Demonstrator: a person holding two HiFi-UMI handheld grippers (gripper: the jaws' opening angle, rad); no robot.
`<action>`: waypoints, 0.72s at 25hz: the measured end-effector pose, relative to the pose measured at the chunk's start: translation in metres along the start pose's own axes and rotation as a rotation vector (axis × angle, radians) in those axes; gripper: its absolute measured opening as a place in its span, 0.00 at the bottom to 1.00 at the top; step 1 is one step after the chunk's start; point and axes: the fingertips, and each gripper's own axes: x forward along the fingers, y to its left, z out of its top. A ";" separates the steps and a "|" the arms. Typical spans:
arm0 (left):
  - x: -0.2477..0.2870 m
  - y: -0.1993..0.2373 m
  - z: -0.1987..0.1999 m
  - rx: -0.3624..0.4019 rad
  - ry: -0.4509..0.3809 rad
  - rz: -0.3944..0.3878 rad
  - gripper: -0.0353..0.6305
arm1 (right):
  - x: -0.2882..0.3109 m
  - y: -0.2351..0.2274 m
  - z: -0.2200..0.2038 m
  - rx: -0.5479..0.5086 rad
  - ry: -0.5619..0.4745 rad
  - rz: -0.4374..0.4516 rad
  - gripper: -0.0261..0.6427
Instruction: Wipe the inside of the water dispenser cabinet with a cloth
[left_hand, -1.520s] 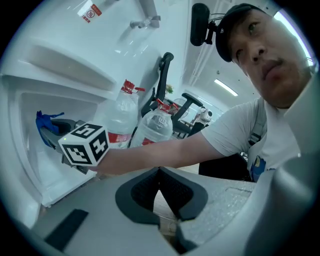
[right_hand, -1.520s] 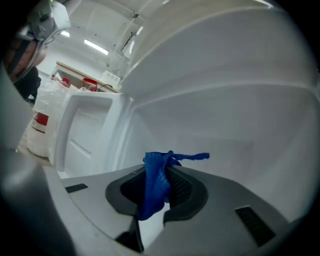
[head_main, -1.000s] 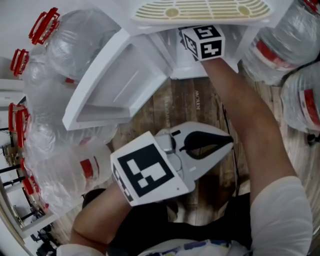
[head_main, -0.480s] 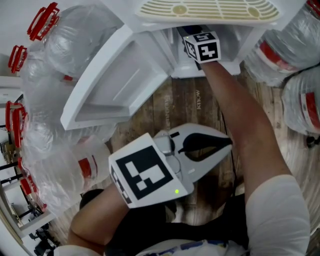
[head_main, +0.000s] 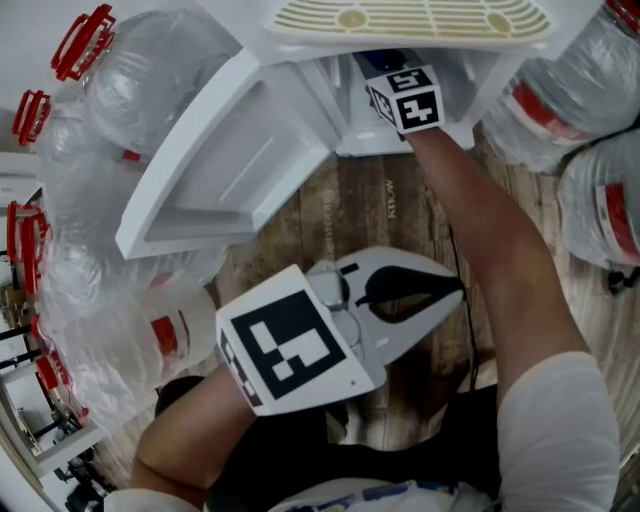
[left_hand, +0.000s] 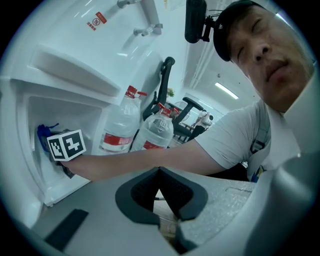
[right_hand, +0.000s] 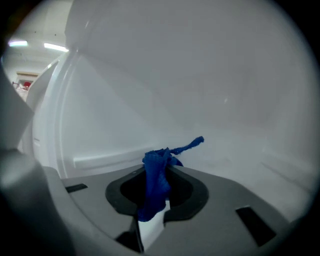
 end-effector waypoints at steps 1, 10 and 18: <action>0.001 -0.001 0.000 0.002 -0.001 -0.003 0.05 | -0.005 0.001 0.012 -0.022 -0.029 -0.009 0.14; 0.009 -0.002 -0.002 0.011 0.011 -0.012 0.05 | -0.032 -0.005 0.094 -0.141 -0.232 -0.105 0.14; 0.008 0.000 -0.003 0.005 0.014 -0.005 0.05 | -0.024 -0.028 0.072 -0.044 -0.190 -0.159 0.14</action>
